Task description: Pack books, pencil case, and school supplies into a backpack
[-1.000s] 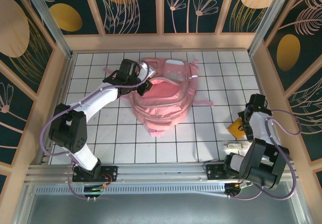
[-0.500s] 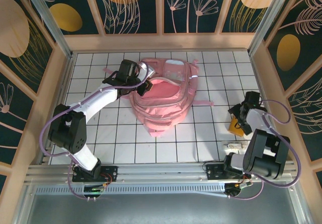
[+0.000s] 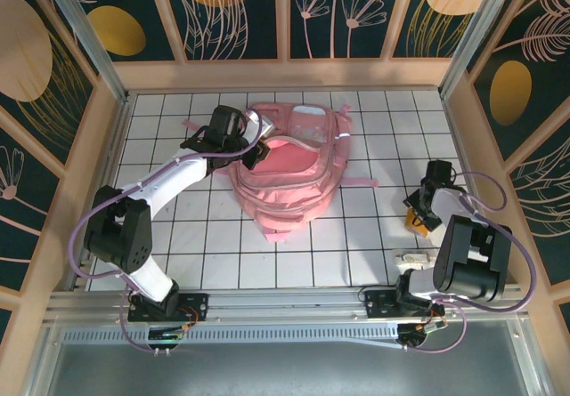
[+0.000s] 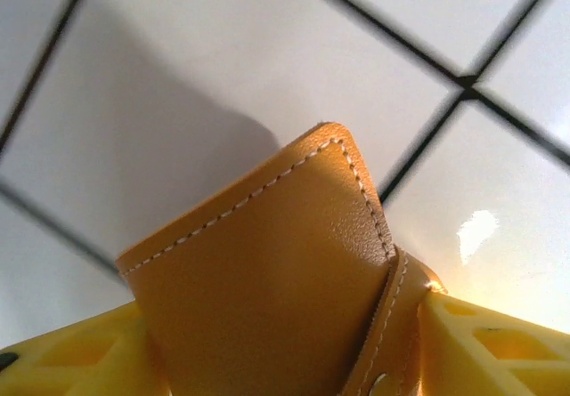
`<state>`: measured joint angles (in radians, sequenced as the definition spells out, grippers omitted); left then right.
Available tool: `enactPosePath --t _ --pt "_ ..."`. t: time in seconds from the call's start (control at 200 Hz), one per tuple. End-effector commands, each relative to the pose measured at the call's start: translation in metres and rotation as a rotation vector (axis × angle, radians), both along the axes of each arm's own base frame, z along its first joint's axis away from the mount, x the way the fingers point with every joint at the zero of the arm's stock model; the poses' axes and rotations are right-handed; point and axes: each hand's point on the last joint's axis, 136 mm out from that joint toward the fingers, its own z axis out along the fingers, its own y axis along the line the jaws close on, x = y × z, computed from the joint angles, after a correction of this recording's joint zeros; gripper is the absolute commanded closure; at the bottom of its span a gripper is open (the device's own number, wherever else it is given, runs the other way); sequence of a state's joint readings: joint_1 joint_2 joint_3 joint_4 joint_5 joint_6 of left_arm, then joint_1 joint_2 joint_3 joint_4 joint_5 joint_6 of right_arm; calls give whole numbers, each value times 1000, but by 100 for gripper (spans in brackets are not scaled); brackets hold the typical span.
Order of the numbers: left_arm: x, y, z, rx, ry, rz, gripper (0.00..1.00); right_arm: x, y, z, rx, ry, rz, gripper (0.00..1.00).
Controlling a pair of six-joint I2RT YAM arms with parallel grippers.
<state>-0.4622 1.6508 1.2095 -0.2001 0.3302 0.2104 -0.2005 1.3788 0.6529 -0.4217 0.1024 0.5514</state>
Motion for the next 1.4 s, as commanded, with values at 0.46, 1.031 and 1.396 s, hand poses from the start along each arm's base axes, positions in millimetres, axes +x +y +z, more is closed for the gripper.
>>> enactPosePath --t 0.46,1.031,1.396 --pt "-9 -3 29 -142 15 47 100 8 281 139 349 -232 707 49" --pt "-4 -14 40 -105 126 4 100 -10 371 222 348 -346 1076 50" --pt "-23 -27 58 -216 181 -60 100 49 399 244 -32 -636 1388 50"
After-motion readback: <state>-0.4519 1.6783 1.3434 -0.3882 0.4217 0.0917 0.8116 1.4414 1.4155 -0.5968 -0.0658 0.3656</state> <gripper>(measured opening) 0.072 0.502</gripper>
